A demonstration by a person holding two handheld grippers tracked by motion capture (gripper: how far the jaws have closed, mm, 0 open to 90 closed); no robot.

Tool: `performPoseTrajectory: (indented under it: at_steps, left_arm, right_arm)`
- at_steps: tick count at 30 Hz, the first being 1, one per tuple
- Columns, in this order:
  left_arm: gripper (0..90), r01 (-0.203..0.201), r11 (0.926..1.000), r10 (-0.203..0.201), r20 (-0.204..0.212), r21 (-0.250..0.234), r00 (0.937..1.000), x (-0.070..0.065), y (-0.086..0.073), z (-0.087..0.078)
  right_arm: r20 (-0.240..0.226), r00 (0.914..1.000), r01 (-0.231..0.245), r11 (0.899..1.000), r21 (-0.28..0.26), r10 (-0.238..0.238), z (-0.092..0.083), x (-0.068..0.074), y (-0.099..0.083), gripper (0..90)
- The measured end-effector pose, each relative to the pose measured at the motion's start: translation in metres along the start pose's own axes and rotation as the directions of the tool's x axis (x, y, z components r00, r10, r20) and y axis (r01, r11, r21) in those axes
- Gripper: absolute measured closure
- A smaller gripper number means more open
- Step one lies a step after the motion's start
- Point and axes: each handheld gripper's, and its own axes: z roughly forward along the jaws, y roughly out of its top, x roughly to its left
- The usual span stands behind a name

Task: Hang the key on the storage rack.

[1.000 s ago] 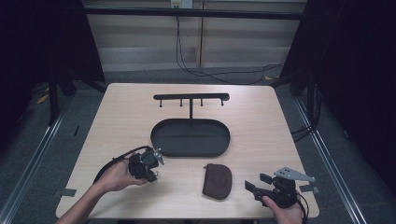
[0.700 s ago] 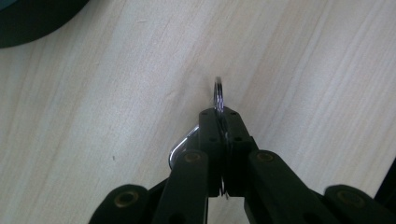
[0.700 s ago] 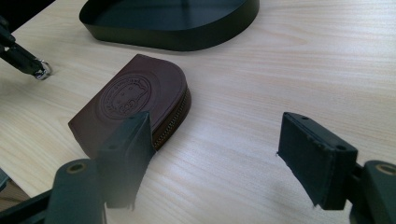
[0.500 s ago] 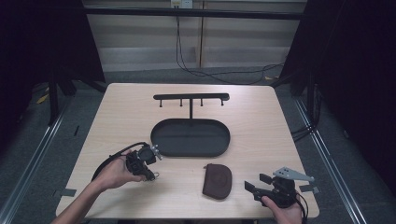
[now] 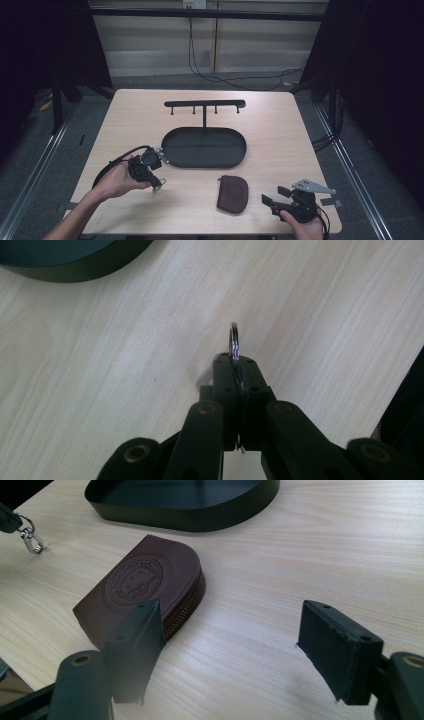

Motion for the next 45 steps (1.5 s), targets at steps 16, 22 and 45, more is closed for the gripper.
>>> performPoseTrajectory:
  at_steps: [16,22,45]
  left_arm:
    - [89.3,0.003,0.9995,-0.004,-0.016,-0.032,0.9999,0.003,-0.002,-0.034]
    - [89.2,0.021,0.9996,-0.021,-0.01,-0.02,0.9997,0.008,-0.002,-0.04]
    - [89.2,0.089,0.995,-0.085,-0.089,0.045,0.9924,0.018,0.014,-0.077]
  right_arm:
    - [-0.001,1.0,0.003,1.0,0.004,-0.003,0.001,0.0,0.0,25.3]
    - [-0.002,1.0,0.004,1.0,0.005,-0.004,0.001,0.0,0.0,25.3]
    - [-0.005,1.0,0.005,1.0,0.011,-0.005,0.002,0.0,0.0,25.0]
